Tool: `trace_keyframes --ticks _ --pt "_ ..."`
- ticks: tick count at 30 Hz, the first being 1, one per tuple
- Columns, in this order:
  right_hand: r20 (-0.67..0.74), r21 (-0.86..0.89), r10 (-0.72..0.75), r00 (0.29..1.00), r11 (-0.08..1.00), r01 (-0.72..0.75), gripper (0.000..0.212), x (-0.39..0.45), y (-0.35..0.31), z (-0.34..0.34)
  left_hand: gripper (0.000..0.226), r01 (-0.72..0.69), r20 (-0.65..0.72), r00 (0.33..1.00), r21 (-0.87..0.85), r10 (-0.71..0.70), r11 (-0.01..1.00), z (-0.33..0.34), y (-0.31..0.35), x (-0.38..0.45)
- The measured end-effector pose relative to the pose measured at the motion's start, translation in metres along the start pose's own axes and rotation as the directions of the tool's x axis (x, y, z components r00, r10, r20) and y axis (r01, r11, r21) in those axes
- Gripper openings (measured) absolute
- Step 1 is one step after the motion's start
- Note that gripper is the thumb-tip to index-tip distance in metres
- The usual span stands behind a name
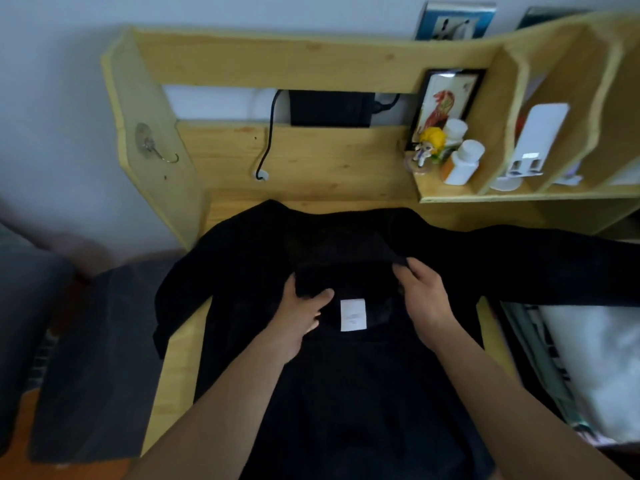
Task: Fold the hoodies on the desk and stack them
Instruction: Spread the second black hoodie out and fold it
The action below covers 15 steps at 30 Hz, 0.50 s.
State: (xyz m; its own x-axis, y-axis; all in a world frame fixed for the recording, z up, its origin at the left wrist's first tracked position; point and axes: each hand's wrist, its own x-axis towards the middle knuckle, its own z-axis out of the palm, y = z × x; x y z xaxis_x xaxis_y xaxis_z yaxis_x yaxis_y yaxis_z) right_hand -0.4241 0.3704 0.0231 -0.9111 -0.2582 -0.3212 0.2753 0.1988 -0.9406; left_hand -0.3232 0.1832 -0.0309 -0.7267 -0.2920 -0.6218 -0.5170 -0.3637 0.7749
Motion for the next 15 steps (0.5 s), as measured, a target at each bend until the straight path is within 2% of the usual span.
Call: trace_keyframes --ticks 2,4,6,8,10,11,13,15 --pt "0.019 -0.038 0.009 1.000 0.999 -0.008 0.020 -0.007 -0.003 -0.008 0.059 -0.079 -0.008 0.997 0.005 0.079 0.997 0.012 0.010 0.005" --pt "0.007 -0.124 0.018 1.000 0.992 -0.017 0.019 -0.010 -0.007 -0.018 0.019 -0.118 -0.101 0.988 0.028 0.120 0.993 0.014 0.025 0.007" --pt "0.022 -0.223 0.057 0.998 0.974 -0.050 0.019 -0.013 -0.008 -0.031 0.022 -0.122 -0.129 0.984 0.018 0.123 0.992 0.012 0.038 0.002" --pt "0.101 -0.276 0.164 0.981 0.952 -0.130 0.028 -0.019 -0.005 -0.040 0.021 -0.135 -0.092 0.987 -0.039 0.131 0.990 0.009 0.046 -0.014" --pt "0.101 -0.194 0.321 0.942 0.935 -0.298 0.021 -0.023 0.000 -0.043 0.024 -0.108 -0.027 0.994 -0.097 0.105 0.989 0.003 0.047 -0.033" --pt "0.081 -0.079 0.426 0.901 0.904 -0.420 0.017 -0.025 0.003 -0.041 0.024 -0.076 -0.002 0.997 -0.116 0.076 0.990 -0.001 0.045 -0.041" --pt "0.125 0.168 0.633 0.764 0.745 -0.646 0.037 -0.029 0.006 -0.032 0.015 -0.016 0.013 1.000 -0.097 0.017 0.995 -0.006 0.036 -0.052" --pt "0.242 0.281 0.730 0.639 0.577 -0.766 0.060 -0.031 0.012 -0.018 0.003 0.034 -0.025 0.999 -0.071 -0.036 0.997 -0.007 0.028 -0.058"
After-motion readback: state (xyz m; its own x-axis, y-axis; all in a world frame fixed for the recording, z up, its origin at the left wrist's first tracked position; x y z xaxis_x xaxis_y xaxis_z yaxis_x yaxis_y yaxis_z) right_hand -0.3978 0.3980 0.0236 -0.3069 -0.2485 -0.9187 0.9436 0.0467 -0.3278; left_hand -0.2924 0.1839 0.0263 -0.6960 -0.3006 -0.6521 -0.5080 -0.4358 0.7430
